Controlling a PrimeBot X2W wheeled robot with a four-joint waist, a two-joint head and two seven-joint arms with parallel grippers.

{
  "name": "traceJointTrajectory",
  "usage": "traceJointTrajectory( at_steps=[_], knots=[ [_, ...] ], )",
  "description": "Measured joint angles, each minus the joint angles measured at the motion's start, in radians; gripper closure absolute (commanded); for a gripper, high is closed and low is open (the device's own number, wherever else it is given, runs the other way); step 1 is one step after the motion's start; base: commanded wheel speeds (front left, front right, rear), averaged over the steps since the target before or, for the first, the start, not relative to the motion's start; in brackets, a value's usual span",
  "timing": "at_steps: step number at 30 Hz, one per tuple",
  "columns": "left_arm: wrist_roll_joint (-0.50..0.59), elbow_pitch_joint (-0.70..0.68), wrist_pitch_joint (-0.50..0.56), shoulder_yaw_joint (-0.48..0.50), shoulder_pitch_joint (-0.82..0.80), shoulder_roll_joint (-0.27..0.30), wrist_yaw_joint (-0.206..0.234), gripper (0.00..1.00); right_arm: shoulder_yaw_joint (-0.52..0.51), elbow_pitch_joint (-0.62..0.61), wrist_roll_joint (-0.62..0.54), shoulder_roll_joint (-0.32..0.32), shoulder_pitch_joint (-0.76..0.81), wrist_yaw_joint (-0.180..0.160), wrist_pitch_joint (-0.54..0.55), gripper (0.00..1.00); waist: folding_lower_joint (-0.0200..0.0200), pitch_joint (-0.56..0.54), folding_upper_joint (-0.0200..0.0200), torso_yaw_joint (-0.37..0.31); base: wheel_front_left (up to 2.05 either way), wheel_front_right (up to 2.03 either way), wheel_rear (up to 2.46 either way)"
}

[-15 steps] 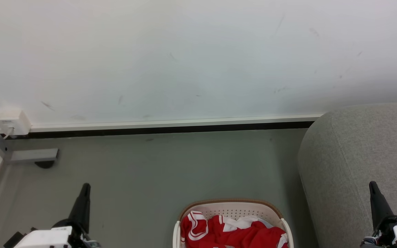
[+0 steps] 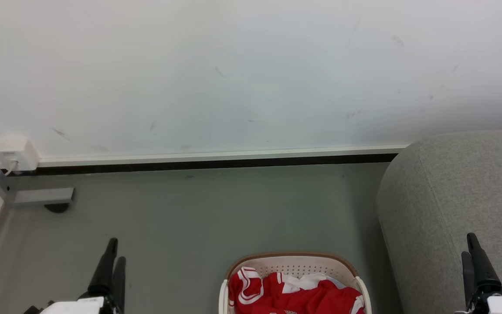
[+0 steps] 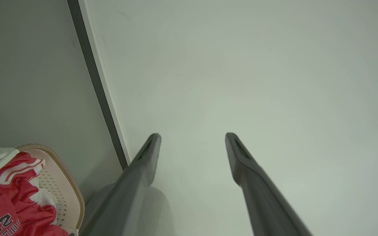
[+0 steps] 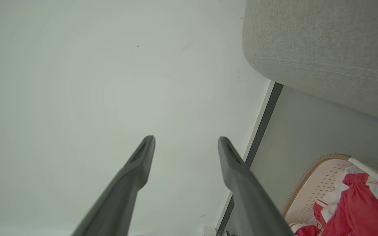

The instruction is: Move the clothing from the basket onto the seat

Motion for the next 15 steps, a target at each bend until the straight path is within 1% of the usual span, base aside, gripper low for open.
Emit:
traceJointTrajectory(
  at_steps=[4,8,15],
  knots=[
    [0.03,0.003,-0.02,-0.007,-0.001,0.0,0.0,0.0,0.008,-0.009,-0.063,-0.006,0.001,0.0,-0.019,0.0,0.0,0.0,0.0,0.001,0.0,0.0,0.0],
    [0.094,0.002,-0.035,-0.013,-0.001,0.0,0.0,0.0,0.023,-0.02,-0.152,-0.017,0.003,0.0,-0.038,0.0,0.0,0.0,0.0001,0.002,0.0,0.0,0.0],
    [0.243,-0.002,-0.068,-0.025,-0.001,0.0,0.003,0.0,0.05,-0.037,-0.315,-0.03,0.004,0.0,-0.066,0.0,0.0,0.002,0.0001,0.002,0.0,0.0,0.0]
  ],
)
